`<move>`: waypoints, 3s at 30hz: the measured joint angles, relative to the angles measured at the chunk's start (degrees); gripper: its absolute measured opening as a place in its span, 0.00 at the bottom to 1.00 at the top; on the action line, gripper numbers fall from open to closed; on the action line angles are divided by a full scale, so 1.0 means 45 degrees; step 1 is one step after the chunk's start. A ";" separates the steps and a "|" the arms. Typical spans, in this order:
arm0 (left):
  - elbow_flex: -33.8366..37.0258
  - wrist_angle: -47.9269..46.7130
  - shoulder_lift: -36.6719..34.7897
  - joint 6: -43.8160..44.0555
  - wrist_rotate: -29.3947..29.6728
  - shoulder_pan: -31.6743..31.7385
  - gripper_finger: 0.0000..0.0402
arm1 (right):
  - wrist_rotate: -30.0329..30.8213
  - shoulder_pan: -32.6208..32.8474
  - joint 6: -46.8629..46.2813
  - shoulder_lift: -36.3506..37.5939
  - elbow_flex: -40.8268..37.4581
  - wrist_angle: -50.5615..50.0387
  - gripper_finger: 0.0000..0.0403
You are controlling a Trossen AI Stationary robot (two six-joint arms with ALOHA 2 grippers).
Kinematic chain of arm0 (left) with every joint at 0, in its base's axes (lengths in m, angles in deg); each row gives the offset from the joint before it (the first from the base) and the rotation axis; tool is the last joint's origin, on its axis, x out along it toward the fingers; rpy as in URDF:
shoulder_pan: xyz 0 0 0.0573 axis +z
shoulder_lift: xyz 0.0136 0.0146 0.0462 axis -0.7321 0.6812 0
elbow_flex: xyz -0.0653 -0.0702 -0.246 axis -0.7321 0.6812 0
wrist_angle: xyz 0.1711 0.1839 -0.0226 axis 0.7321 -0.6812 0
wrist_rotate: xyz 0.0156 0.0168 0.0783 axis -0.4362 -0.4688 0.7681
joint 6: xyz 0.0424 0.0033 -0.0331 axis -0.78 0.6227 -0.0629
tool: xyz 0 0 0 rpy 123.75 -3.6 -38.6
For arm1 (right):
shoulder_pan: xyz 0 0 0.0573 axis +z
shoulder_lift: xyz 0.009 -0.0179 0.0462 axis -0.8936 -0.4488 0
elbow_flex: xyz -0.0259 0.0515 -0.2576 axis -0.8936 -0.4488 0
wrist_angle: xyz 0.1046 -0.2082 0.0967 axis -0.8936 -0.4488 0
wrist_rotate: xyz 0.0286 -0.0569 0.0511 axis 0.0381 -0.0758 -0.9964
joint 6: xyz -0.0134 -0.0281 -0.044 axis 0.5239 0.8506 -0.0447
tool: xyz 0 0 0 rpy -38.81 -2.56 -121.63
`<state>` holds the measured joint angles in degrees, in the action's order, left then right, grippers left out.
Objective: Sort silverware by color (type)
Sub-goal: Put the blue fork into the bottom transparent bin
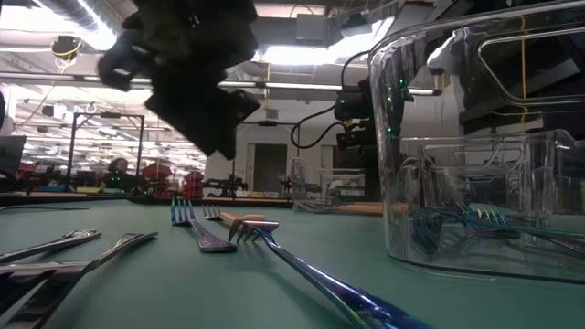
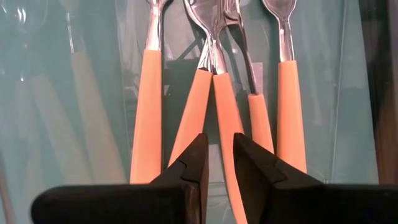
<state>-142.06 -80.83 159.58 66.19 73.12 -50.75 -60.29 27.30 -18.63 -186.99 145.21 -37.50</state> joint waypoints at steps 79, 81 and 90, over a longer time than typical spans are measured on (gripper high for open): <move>0.2559 0.3737 0.0382 -0.1535 -0.0452 -0.0756 0.03 | -0.0011 0.2415 -0.0031 0.0185 0.5761 -0.7403 0.15; 0.2549 0.3788 0.0095 -0.1410 -0.0185 -0.0872 0.03 | -0.0123 0.2650 -0.0282 0.0230 0.5808 -0.7618 0.15; 0.2529 0.3826 -0.1382 -0.1925 0.2219 -0.1059 0.03 | -0.3696 0.3470 -0.1844 0.0321 0.5804 -0.7092 0.15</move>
<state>-130.68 -63.61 153.36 57.53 83.10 -55.51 -76.93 42.92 -26.93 -185.54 171.33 -69.42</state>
